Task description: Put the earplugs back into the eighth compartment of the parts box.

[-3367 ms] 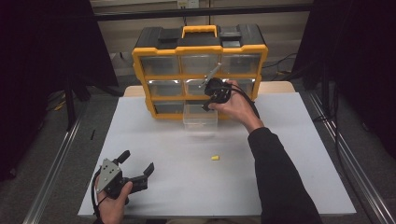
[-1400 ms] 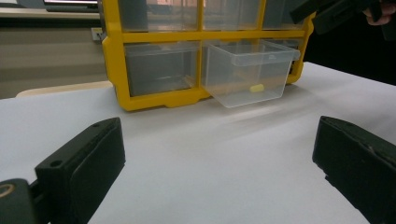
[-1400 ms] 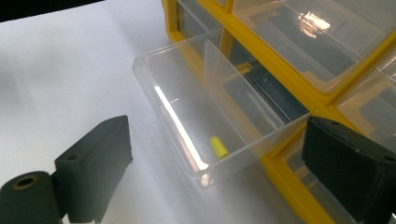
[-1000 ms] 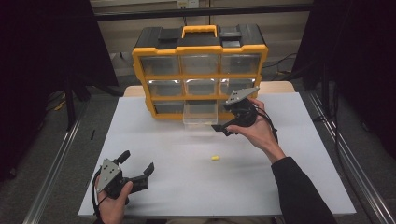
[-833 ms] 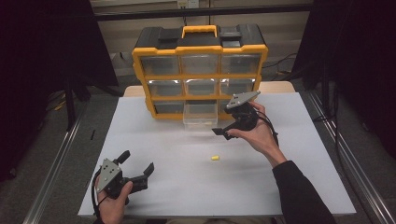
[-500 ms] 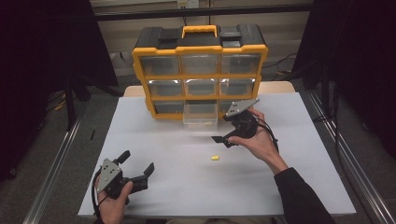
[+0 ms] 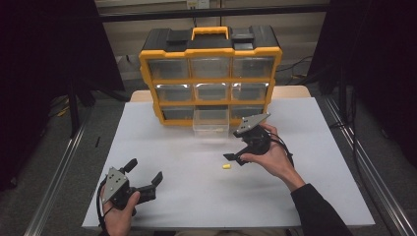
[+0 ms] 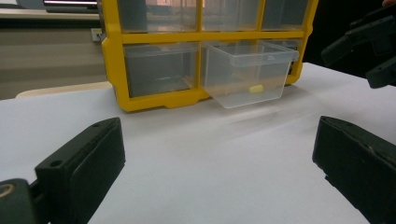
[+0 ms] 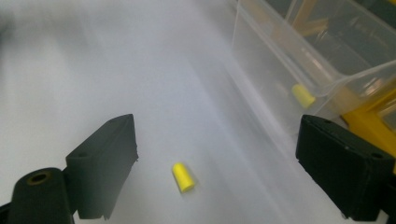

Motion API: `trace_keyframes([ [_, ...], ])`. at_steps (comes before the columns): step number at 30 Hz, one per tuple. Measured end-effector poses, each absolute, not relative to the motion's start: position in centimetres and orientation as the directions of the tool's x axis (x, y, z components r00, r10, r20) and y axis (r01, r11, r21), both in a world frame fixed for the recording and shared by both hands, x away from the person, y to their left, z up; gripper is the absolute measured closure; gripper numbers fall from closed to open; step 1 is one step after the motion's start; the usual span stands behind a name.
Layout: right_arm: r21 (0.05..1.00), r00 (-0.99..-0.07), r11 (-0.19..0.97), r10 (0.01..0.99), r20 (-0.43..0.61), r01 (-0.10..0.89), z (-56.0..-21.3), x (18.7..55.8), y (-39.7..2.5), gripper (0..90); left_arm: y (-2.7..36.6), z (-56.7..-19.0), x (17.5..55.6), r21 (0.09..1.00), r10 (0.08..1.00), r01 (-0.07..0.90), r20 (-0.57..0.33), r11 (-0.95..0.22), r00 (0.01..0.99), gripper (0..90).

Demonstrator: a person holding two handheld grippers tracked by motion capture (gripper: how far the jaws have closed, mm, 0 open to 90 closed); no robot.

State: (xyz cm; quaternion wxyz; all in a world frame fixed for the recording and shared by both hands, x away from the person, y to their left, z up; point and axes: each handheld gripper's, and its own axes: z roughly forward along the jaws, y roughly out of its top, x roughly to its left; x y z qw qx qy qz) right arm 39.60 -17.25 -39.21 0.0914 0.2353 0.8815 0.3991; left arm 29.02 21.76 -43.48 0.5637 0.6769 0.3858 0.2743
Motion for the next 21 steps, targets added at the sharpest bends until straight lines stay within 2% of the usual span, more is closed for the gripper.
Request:
trace_keyframes([
  [9, 0.679, -0.888, 0.639, 0.459, 0.041, 0.362, -40.9, 39.5, -16.5, 15.0, 21.8, -43.4, 29.0, 0.977, 0.833, 0.203, -0.053, -0.072, 0.551, 2.5],
  [13, 0.638, -0.897, 0.674, 0.437, 0.062, 0.372, -41.4, 39.6, -15.9, 21.8, 21.8, -43.4, 29.0, 0.976, 0.832, 0.205, -0.052, -0.074, 0.552, 2.5],
  [15, 0.61, -0.9, 0.697, 0.43, 0.065, 0.377, -41.8, 39.7, -15.7, 21.0, 21.8, -43.4, 29.0, 0.976, 0.831, 0.208, -0.06, -0.069, 0.554, 2.5],
  [21, 0.557, -0.912, 0.74, 0.402, 0.082, 0.377, -42.9, 40.1, -15.2, 29.3, 21.8, -43.4, 29.0, 0.975, 0.83, 0.21, -0.058, -0.072, 0.555, 2.6],
])
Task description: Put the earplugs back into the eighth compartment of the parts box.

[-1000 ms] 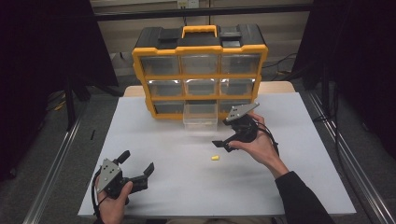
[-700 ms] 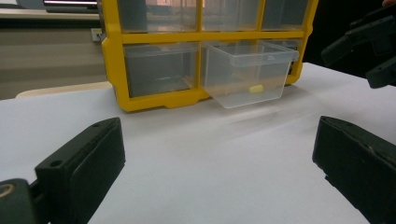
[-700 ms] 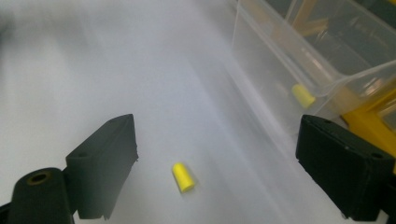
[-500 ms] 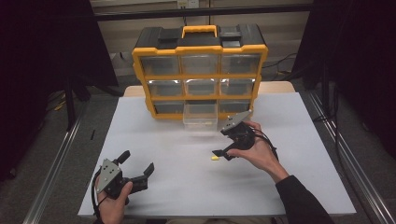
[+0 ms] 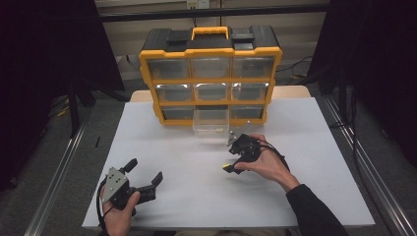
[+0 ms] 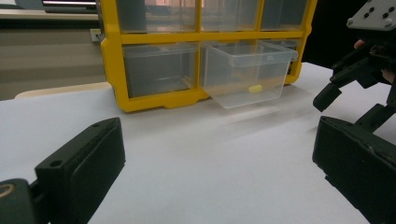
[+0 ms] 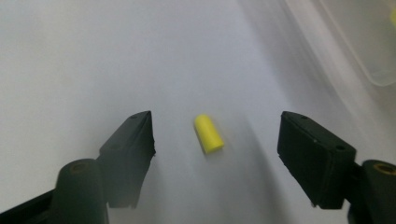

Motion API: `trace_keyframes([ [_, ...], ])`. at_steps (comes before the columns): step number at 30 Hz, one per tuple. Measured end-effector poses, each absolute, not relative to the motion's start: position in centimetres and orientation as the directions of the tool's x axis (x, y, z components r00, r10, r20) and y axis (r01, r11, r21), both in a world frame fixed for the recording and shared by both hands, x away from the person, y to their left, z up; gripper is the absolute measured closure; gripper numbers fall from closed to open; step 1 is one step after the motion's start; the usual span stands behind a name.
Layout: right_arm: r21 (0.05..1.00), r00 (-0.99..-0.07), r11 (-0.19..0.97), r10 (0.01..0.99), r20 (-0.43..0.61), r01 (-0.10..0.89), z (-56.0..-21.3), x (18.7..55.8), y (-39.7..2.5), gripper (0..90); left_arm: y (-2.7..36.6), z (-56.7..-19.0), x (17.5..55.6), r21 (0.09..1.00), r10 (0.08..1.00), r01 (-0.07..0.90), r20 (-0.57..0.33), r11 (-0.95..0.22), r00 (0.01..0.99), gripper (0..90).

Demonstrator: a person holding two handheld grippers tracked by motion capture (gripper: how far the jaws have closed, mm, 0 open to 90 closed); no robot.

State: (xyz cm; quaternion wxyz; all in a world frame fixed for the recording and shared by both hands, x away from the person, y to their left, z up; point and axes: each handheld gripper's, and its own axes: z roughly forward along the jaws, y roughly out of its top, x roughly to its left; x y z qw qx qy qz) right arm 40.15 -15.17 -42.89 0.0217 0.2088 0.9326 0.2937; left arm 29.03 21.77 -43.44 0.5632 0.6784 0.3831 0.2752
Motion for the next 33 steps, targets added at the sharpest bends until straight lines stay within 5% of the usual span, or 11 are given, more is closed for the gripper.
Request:
trace_keyframes([
  [33, 0.47, -0.936, 0.816, 0.342, 0.078, 0.337, -44.4, 40.6, -13.8, 78.4, 21.8, -43.5, 29.1, 0.975, 0.83, 0.211, -0.055, -0.076, 0.554, 2.6],
])
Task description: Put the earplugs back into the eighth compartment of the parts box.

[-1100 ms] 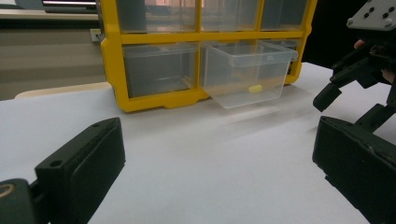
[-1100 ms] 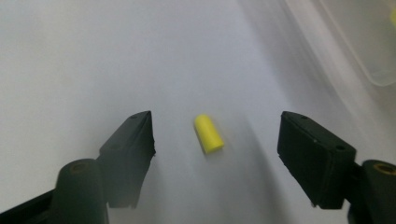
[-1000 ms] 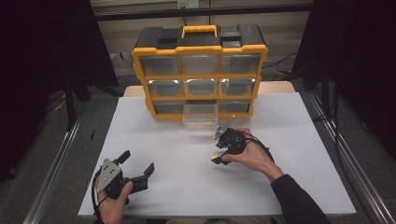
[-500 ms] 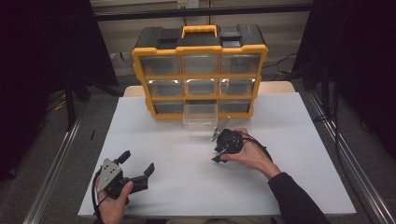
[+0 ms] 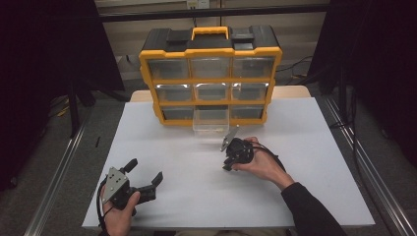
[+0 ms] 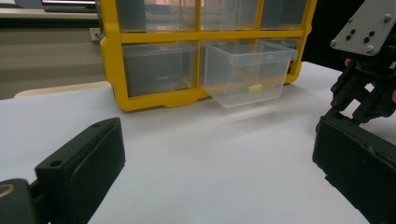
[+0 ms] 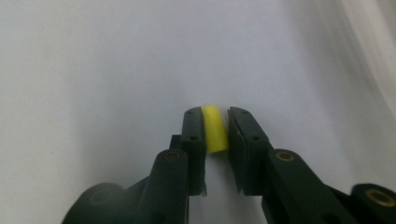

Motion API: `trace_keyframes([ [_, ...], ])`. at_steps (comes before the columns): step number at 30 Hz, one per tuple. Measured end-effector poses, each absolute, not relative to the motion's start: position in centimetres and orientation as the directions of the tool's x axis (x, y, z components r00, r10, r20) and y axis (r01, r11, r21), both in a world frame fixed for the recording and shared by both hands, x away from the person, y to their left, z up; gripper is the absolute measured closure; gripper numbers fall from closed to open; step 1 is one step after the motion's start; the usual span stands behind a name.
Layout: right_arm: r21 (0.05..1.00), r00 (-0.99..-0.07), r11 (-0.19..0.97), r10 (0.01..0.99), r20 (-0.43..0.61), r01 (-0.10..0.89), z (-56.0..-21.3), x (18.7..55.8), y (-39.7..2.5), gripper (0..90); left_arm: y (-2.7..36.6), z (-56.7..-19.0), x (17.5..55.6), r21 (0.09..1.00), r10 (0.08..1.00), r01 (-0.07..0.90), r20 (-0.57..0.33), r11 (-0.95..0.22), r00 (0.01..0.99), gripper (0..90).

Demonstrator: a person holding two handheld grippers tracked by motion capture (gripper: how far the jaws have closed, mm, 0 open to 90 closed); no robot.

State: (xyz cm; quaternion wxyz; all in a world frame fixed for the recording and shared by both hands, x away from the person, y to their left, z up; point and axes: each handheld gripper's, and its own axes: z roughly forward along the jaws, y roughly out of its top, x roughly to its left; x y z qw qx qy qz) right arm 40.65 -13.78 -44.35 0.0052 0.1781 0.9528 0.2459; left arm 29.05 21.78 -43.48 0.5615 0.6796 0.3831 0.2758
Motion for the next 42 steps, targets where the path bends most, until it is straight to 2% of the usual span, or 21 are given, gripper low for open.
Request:
trace_keyframes([
  [12, 0.481, -0.932, 0.803, 0.347, 0.105, 0.352, -44.3, 40.6, -13.8, 80.0, 21.8, -43.5, 29.1, 0.975, 0.83, 0.21, -0.053, -0.078, 0.555, 2.6],
  [42, 0.633, -0.915, 0.682, 0.387, 0.113, 0.366, -41.8, 40.0, -15.6, 80.1, 21.7, -43.5, 29.0, 0.975, 0.827, 0.211, -0.059, -0.073, 0.56, 2.6],
])
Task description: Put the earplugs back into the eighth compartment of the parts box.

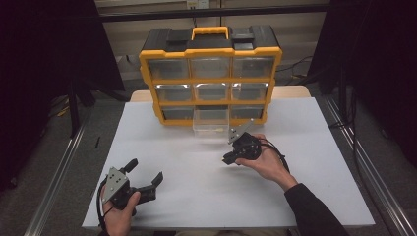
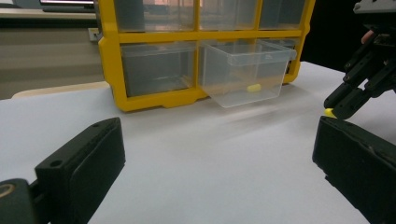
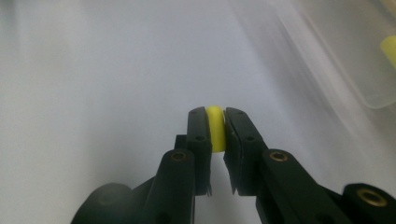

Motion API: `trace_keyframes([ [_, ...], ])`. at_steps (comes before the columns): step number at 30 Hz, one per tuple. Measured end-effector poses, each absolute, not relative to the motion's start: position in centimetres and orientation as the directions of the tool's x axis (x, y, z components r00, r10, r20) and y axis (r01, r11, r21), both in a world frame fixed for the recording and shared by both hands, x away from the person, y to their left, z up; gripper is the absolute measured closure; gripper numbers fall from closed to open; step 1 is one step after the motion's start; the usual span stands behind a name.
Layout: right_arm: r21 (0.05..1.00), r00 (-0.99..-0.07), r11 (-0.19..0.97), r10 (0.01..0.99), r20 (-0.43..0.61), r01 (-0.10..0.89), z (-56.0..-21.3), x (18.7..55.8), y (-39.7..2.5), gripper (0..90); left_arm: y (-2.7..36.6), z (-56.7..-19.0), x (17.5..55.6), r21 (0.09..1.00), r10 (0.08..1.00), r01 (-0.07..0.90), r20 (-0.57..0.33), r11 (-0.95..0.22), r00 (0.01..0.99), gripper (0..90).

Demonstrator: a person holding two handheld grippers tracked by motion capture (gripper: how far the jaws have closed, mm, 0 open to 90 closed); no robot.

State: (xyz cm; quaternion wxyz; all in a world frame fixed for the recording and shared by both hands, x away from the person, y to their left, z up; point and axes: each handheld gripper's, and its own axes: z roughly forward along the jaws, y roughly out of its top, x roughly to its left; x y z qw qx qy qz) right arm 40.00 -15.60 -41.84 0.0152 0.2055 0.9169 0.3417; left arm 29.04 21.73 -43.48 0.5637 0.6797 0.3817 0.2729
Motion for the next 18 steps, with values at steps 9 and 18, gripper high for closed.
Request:
trace_keyframes([
  [9, 0.658, -0.917, 0.663, 0.381, 0.114, 0.357, -41.2, 39.9, -15.7, 80.1, 21.7, -43.5, 29.1, 0.974, 0.827, 0.212, -0.057, -0.076, 0.56, 2.5],
  [18, 0.694, -0.92, 0.635, 0.378, 0.105, 0.339, -39.8, 39.8, -16.0, 80.0, 21.7, -43.5, 29.1, 0.974, 0.828, 0.212, -0.057, -0.076, 0.558, 2.5],
])
